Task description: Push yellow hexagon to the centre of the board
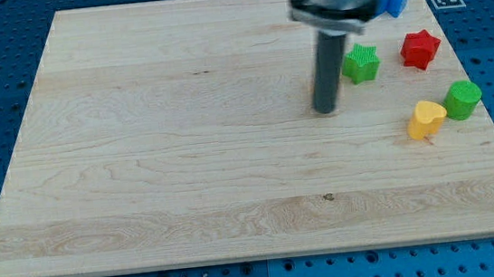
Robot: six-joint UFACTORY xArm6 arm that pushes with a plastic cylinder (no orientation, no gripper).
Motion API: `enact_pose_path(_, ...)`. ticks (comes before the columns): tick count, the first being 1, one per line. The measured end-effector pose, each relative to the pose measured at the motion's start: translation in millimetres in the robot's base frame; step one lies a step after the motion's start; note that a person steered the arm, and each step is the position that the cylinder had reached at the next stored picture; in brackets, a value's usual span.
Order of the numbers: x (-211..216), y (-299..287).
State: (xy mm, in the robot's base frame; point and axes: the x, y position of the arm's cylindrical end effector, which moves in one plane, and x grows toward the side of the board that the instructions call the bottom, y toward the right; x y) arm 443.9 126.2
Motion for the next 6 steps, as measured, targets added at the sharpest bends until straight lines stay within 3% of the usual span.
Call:
enact_pose_path(1, -1, 57)
enact_pose_path(2, -17, 54)
enact_pose_path(4, -34, -87)
enact_pose_path(5, -16, -98)
enact_pose_path(6, 53, -55)
